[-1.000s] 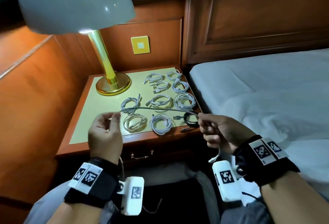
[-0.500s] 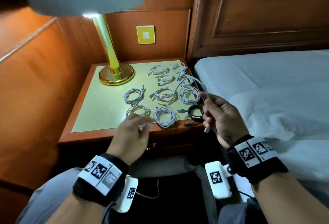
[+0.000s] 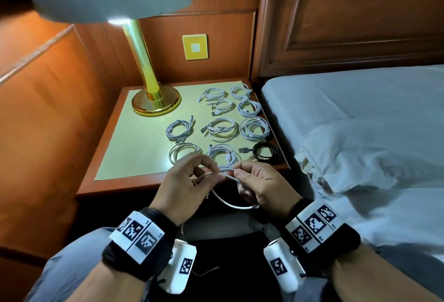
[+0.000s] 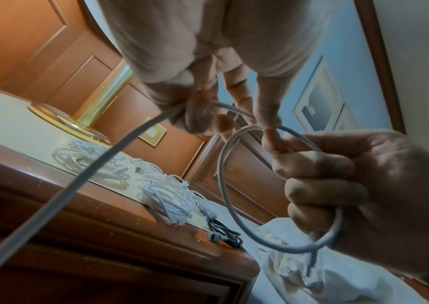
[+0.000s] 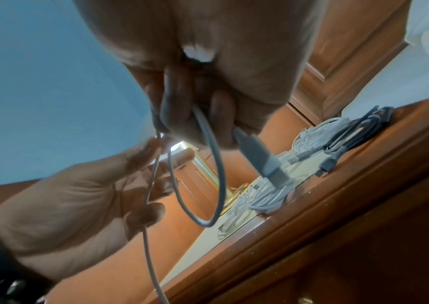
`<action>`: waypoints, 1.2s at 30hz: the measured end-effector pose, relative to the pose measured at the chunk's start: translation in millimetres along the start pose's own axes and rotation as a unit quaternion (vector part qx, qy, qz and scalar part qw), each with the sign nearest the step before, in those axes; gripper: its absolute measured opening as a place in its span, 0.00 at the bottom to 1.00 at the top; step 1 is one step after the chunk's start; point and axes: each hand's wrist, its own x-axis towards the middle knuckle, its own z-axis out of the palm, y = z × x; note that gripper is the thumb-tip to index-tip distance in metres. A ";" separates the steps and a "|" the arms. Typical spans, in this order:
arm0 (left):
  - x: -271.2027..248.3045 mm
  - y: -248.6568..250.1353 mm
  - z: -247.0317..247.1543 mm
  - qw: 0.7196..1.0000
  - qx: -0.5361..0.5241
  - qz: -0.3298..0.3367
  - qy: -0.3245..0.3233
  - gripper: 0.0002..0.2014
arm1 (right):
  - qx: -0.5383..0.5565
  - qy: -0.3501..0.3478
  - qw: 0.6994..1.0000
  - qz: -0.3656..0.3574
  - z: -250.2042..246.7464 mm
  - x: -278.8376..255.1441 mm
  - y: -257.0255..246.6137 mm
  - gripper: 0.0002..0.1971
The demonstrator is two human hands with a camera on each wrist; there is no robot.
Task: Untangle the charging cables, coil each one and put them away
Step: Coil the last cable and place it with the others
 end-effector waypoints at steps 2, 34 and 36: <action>0.8 -1.2 -0.3 0.999 -0.011 -0.021 -0.034 0.06 | 0.024 -0.004 1.000 0.009 -1.3 1.4 -1.5 0.16; 13.1 -4.5 -3.3 0.986 -0.103 -0.088 0.095 0.04 | 0.151 0.025 0.983 0.097 -13.0 -0.7 -15.7 0.19; 12.7 -3.8 -0.3 0.985 -0.117 -0.085 0.091 0.05 | 0.100 0.032 0.991 0.086 -10.3 -1.2 -17.5 0.17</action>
